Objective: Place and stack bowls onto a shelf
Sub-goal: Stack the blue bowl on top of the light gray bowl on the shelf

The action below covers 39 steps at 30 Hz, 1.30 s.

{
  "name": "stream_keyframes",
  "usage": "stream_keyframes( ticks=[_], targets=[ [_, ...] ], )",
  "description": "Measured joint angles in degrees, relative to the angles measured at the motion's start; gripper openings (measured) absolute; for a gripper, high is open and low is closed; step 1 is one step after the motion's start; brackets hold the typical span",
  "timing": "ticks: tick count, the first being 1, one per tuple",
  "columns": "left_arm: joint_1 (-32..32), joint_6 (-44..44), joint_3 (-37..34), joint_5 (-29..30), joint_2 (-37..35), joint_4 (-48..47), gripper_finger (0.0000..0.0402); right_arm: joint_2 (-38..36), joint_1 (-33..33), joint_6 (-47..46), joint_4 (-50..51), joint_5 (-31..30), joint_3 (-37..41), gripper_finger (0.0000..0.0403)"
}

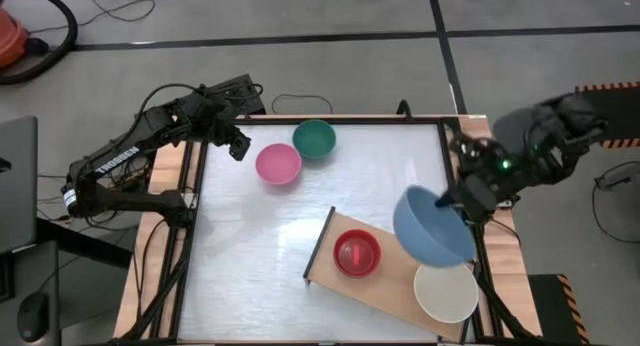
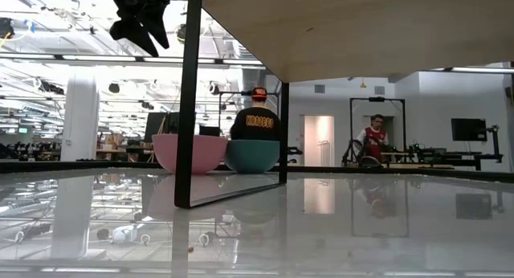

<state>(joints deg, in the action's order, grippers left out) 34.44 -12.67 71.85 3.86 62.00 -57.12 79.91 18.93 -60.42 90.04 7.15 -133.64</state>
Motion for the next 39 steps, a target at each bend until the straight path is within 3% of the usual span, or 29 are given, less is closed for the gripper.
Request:
stream_keyframes(
  ticks=[6,22,31,39],
  targets=[
    [0.0,0.0,0.0,0.0,0.0,0.0,0.0219,1.0,10.8,-11.0,-0.1,-0.9,3.4,0.0027],
    [0.0,1.5,0.0,0.0,0.0,0.2,0.0219,-9.6,28.9,-41.5,0.1,-0.8,34.4,0.0027],
    [0.0,1.5,0.0,0.0,0.0,0.2,0.0219,-10.2,32.9,-43.1,0.0,-6.1,41.8,0.0027],
    [0.0,0.7,0.0,0.0,0.0,0.3,0.0219,-10.2,34.0,-43.6,0.0,-5.8,45.3,0.0027]
  ],
)
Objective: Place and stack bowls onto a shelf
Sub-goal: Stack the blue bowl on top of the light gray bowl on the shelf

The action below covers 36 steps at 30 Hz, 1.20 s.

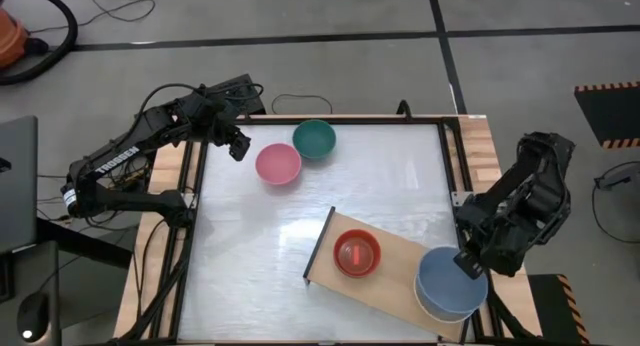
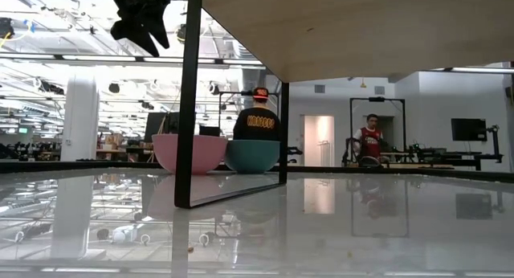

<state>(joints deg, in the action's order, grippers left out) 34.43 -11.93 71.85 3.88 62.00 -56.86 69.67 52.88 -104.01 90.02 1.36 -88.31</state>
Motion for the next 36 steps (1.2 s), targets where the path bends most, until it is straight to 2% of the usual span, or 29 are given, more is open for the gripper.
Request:
stream_keyframes(
  ticks=[11,20,25,29,36],
  targets=[
    [0.0,-0.8,0.0,0.0,0.0,1.1,0.0219,0.0,2.7,-3.5,0.0,0.2,2.4,0.0027],
    [0.0,-0.7,0.0,0.0,0.0,1.3,0.0219,0.0,1.4,-2.2,0.0,-0.4,2.4,0.0129],
    [0.0,0.7,0.0,-2.5,0.0,1.3,0.0219,-0.8,1.0,-2.0,-0.4,-0.4,2.3,0.0157],
    [0.0,2.2,0.0,-6.5,0.0,1.3,0.0219,-0.8,1.0,-0.7,-0.2,-0.8,0.4,0.0156],
    [0.0,1.7,0.0,-6.3,0.0,1.3,0.0219,-0.9,2.1,-0.5,-0.7,-0.8,-0.5,0.011]
  ],
)
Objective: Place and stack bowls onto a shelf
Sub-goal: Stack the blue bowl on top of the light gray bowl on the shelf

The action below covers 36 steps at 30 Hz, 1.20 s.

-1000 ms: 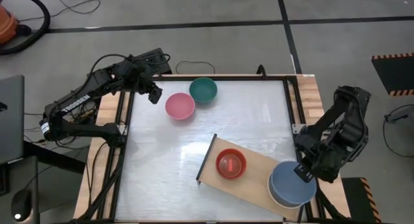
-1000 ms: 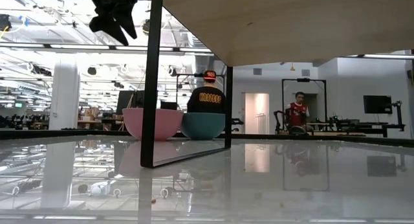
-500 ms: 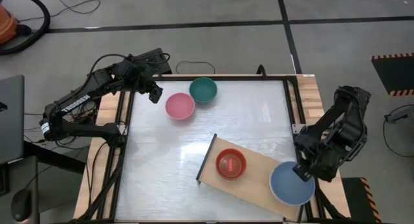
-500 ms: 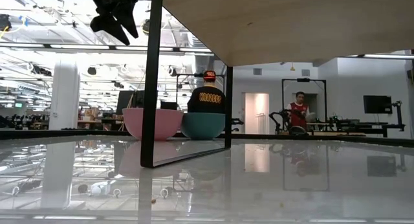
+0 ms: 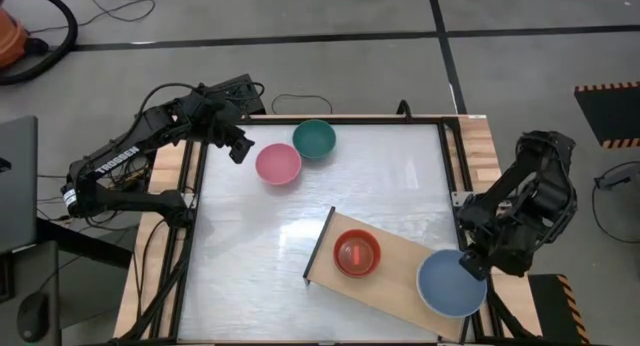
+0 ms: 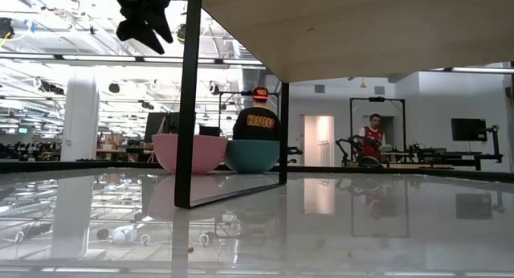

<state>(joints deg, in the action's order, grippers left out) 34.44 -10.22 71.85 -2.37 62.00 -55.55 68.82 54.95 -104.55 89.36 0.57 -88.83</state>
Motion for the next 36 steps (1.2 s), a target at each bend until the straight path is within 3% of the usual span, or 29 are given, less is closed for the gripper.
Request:
stream_keyframes(
  ticks=[8,15,25,36],
  targets=[
    [0.0,-0.3,0.0,0.2,0.0,0.0,0.0219,0.0,2.9,-2.9,-1.6,3.8,0.0,0.0016],
    [0.0,-1.4,0.0,0.2,0.0,1.8,0.0219,0.9,5.7,-7.7,0.6,4.0,0.0,0.0047],
    [0.0,-1.6,0.0,0.2,0.0,2.8,0.0219,4.1,6.5,-5.5,0.6,3.9,0.1,0.0019],
    [-1.1,3.0,-3.8,0.0,2.3,1.7,0.0219,-0.3,6.0,-8.4,0.6,3.9,-1.5,0.0046]
  ],
)
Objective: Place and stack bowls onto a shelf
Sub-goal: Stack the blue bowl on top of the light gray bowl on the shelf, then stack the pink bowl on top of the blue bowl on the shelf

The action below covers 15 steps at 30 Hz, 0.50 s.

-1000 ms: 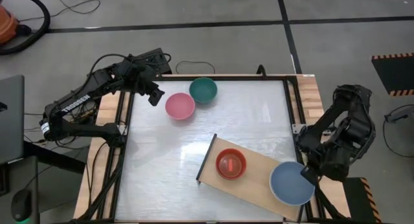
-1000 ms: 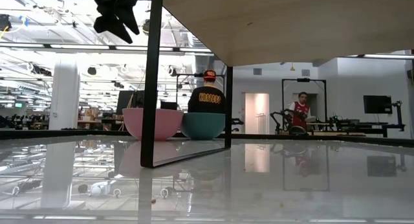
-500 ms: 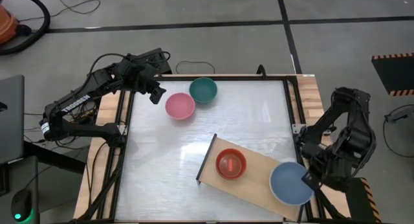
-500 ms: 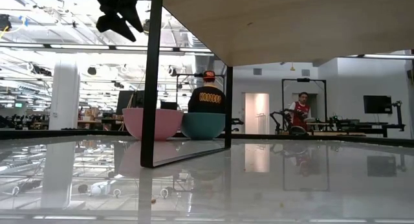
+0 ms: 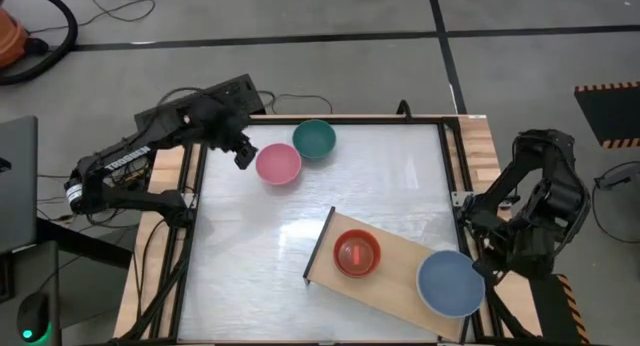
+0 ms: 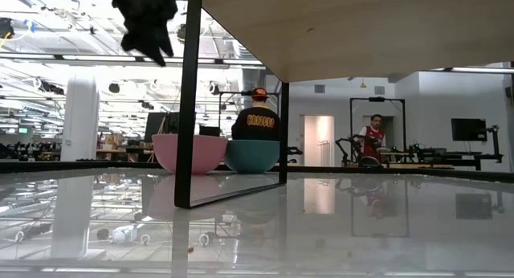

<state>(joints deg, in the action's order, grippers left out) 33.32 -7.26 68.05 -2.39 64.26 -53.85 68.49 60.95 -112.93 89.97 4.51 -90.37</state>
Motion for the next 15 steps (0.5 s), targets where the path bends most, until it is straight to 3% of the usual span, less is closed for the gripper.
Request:
stream_keyframes(
  ticks=[5,15],
  targets=[
    [-2.6,1.7,-7.4,1.2,3.8,2.9,0.0219,-1.7,0.0,-0.5,0.0,-1.7,0.0,0.004],
    [-11.2,15.1,-17.7,2.3,9.1,17.7,0.0219,-2.1,0.0,0.5,0.0,-4.7,0.0,0.004]
  ],
)
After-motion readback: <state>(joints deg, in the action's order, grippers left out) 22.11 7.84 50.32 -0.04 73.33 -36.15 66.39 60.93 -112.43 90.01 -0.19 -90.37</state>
